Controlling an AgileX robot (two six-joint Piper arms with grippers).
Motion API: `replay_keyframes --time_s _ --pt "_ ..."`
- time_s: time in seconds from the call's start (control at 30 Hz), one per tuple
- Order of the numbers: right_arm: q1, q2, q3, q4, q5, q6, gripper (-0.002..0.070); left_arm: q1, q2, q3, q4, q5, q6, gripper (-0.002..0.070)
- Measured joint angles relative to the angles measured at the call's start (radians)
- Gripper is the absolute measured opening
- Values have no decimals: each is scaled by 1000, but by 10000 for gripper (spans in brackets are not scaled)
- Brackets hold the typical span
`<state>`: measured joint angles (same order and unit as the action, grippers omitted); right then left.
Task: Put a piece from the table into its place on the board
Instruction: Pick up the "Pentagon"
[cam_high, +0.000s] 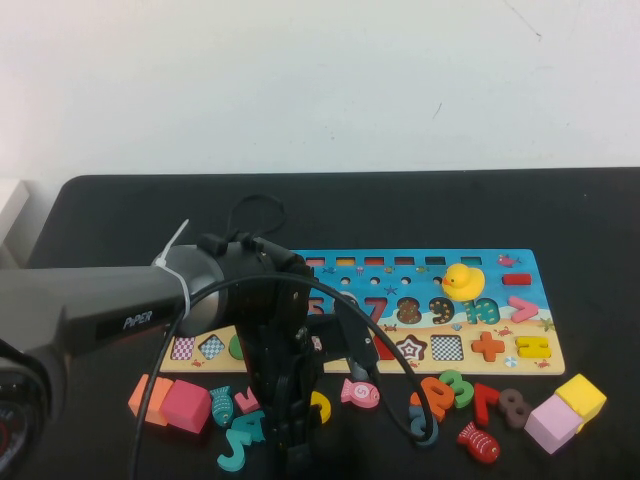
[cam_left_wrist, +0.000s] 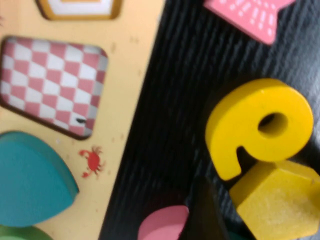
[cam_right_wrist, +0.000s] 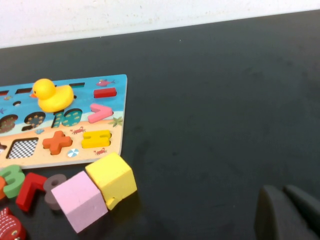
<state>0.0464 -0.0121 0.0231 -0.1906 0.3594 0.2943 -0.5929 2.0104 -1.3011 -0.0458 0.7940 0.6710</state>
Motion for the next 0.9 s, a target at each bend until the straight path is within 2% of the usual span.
replay_keyframes --time_s 0.9 --pt "0 0 0 -2 0 -36 19 0 0 0 -18 23 4 448"
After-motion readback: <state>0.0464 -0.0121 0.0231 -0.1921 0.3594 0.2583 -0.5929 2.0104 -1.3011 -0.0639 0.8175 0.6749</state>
